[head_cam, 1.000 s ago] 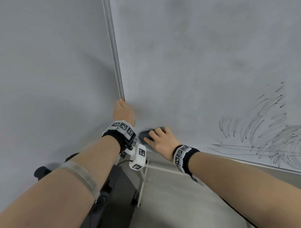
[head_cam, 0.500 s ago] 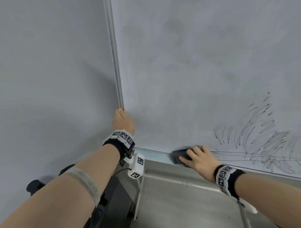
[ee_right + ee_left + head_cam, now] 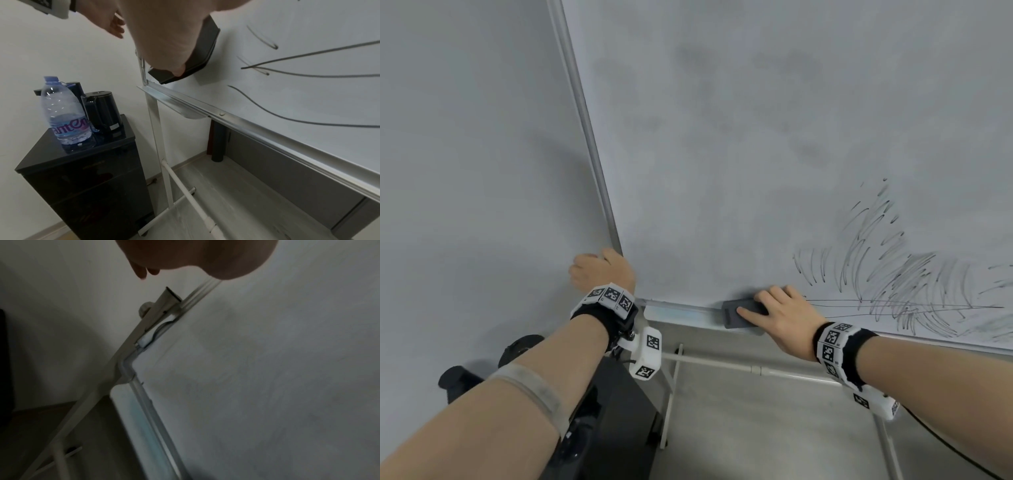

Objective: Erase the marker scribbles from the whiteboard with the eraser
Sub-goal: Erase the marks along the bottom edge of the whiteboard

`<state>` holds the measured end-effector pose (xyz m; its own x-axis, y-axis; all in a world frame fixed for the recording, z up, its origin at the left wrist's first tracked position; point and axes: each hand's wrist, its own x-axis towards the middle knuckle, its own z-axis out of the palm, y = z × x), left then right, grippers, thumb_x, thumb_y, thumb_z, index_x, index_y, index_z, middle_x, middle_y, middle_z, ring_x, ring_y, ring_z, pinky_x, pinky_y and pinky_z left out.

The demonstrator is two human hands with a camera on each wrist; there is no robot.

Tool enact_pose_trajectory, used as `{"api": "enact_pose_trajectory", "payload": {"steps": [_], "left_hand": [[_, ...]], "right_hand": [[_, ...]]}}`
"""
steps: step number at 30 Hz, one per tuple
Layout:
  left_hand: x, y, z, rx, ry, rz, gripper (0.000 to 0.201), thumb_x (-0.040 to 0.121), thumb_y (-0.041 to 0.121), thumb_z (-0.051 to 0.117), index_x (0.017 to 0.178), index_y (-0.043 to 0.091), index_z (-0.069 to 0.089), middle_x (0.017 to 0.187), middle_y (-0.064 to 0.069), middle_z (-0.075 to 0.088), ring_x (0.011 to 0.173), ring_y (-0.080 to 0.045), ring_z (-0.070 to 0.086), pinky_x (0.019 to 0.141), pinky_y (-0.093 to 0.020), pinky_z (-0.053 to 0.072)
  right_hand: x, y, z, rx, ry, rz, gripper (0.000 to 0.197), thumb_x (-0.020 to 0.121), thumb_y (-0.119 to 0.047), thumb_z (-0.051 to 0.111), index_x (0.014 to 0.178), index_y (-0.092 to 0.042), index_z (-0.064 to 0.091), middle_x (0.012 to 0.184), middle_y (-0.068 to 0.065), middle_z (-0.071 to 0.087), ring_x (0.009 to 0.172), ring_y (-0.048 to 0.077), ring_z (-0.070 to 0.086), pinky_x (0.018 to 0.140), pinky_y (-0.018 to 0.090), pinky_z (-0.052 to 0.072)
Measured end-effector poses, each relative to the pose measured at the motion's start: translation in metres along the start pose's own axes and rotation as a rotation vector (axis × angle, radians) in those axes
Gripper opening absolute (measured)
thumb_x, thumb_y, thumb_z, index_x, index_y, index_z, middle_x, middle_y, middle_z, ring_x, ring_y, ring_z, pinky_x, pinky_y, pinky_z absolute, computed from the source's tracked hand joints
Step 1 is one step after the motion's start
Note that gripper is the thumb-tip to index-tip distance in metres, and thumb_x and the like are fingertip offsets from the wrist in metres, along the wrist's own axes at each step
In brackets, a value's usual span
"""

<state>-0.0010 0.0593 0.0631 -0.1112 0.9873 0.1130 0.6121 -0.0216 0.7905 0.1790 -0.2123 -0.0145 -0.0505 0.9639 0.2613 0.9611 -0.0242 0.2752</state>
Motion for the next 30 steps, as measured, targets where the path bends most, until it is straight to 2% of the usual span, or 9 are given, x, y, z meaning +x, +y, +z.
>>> {"api": "enact_pose_trajectory", "payload": {"steps": [5, 8, 10, 12, 16, 19, 21, 26, 30], "left_hand": [[-0.027, -0.038, 0.007, 0.146, -0.482, -0.153, 0.044, 0.098, 0.023, 0.041, 0.128, -0.008, 0.051, 0.129, -0.026, 0.055, 0.112, -0.038, 0.057, 0.089, -0.039, 0.047], [-0.059, -0.064, 0.028, -0.001, -0.821, -0.446, 0.049, 0.097, 0.021, 0.042, 0.139, -0.004, 0.043, 0.141, -0.026, 0.048, 0.122, -0.04, 0.055, 0.094, -0.044, 0.05], [-0.085, -0.067, 0.036, -0.115, -0.905, -0.591, 0.043, 0.096, 0.017, 0.043, 0.135, -0.001, 0.045, 0.127, -0.026, 0.058, 0.096, -0.038, 0.066, 0.074, -0.042, 0.057], [-0.101, -0.062, 0.044, -0.175, -0.945, -0.633, 0.028, 0.097, 0.011, 0.039, 0.122, 0.001, 0.047, 0.113, -0.023, 0.064, 0.087, -0.034, 0.066, 0.066, -0.038, 0.055], [-0.114, -0.042, 0.056, -0.282, -0.998, -0.652, 0.018, 0.095, 0.0, 0.033, 0.087, -0.003, 0.049, 0.099, -0.02, 0.063, 0.082, -0.028, 0.064, 0.073, -0.036, 0.051], [-0.117, -0.031, 0.064, -0.344, -0.964, -0.594, 0.031, 0.099, -0.003, 0.029, 0.122, -0.004, 0.05, 0.123, -0.019, 0.059, 0.118, -0.031, 0.058, 0.101, -0.04, 0.045], [-0.122, -0.021, 0.068, -0.367, -0.924, -0.566, 0.039, 0.1, -0.003, 0.026, 0.137, -0.006, 0.041, 0.137, -0.02, 0.052, 0.129, -0.034, 0.05, 0.109, -0.042, 0.04], [-0.138, -0.022, 0.081, -0.451, -0.874, -0.661, 0.043, 0.103, 0.003, 0.019, 0.143, -0.004, 0.033, 0.142, -0.023, 0.046, 0.133, -0.038, 0.044, 0.109, -0.046, 0.037], [-0.148, -0.024, 0.096, -0.497, -0.83, -0.721, 0.038, 0.102, 0.005, 0.024, 0.136, 0.0, 0.04, 0.111, -0.025, 0.057, 0.104, -0.039, 0.057, 0.106, -0.048, 0.04]], "right_hand": [[-0.015, 0.003, -0.006, 0.047, 0.009, 0.005, 0.067, 0.074, -0.018, 0.068, 0.138, -0.02, 0.047, 0.101, 0.013, 0.054, 0.084, 0.029, 0.045, 0.07, 0.039, 0.041], [-0.027, 0.005, -0.005, 0.083, 0.026, 0.017, 0.063, 0.08, -0.021, 0.067, 0.139, -0.021, 0.045, 0.101, 0.013, 0.054, 0.084, 0.029, 0.045, 0.07, 0.039, 0.039], [-0.037, 0.007, -0.007, 0.092, 0.025, 0.014, 0.06, 0.082, -0.023, 0.066, 0.139, -0.021, 0.046, 0.1, 0.012, 0.054, 0.084, 0.029, 0.045, 0.07, 0.039, 0.04], [-0.047, 0.012, -0.009, 0.108, 0.028, 0.016, 0.056, 0.086, -0.024, 0.063, 0.139, -0.022, 0.047, 0.101, 0.012, 0.054, 0.084, 0.028, 0.044, 0.07, 0.039, 0.04], [-0.066, 0.025, -0.016, 0.129, 0.026, 0.077, 0.053, 0.09, -0.024, 0.058, 0.141, -0.022, 0.045, 0.104, 0.014, 0.054, 0.085, 0.03, 0.046, 0.072, 0.041, 0.042], [-0.08, 0.038, -0.023, 0.134, 0.042, 0.109, 0.051, 0.091, -0.024, 0.057, 0.141, -0.023, 0.045, 0.105, 0.014, 0.054, 0.087, 0.03, 0.046, 0.074, 0.042, 0.043], [-0.088, 0.049, -0.029, 0.119, 0.053, 0.124, 0.053, 0.089, -0.023, 0.059, 0.141, -0.022, 0.045, 0.107, 0.015, 0.054, 0.087, 0.03, 0.046, 0.075, 0.041, 0.043], [-0.1, 0.068, -0.046, 0.104, 0.12, 0.151, 0.058, 0.082, -0.019, 0.067, 0.138, -0.021, 0.052, 0.11, 0.014, 0.053, 0.087, 0.03, 0.046, 0.074, 0.041, 0.042], [-0.105, 0.078, -0.056, 0.057, 0.18, 0.2, 0.052, 0.087, -0.02, 0.065, 0.138, -0.024, 0.054, 0.113, 0.013, 0.053, 0.09, 0.03, 0.046, 0.077, 0.041, 0.038]]}}
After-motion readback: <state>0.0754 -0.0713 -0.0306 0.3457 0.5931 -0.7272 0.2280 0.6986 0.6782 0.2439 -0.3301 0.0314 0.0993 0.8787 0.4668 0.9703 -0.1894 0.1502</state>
